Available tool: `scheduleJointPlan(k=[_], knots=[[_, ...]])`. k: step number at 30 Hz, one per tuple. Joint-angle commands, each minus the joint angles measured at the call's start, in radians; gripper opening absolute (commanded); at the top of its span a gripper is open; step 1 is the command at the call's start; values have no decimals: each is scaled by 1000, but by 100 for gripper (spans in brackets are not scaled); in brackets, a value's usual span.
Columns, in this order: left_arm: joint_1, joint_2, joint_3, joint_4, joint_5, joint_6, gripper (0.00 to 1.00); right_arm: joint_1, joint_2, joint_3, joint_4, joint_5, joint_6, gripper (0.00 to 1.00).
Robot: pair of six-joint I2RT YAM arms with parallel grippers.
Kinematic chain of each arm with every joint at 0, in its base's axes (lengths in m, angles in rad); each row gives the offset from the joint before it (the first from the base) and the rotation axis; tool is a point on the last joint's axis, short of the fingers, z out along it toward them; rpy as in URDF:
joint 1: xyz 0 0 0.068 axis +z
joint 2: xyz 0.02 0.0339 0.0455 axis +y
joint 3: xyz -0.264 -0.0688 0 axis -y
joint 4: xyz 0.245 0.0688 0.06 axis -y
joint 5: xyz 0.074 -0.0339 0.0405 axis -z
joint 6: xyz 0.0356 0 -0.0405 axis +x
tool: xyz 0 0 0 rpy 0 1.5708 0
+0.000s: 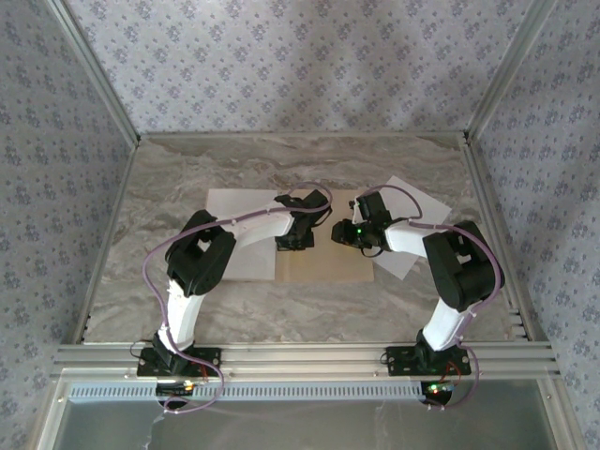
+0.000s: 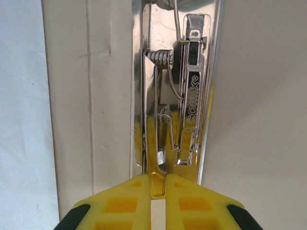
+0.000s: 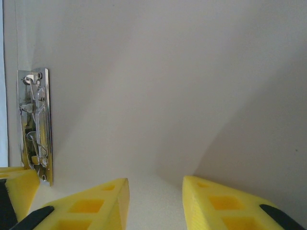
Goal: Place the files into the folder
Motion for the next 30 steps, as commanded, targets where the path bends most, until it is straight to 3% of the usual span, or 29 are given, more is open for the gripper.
scheduleJointPlan(k=[1,15,30], knots=[[-46,86,2,64,104,-20,11,23,44,-1,-51,-25,20,37],[-55,34,-31,177,147,-26,9,24,51,3,-54,-29,23,36],[-22,-73,-38,80,86,-5,9,22,46,9,-70,-13,23,36]])
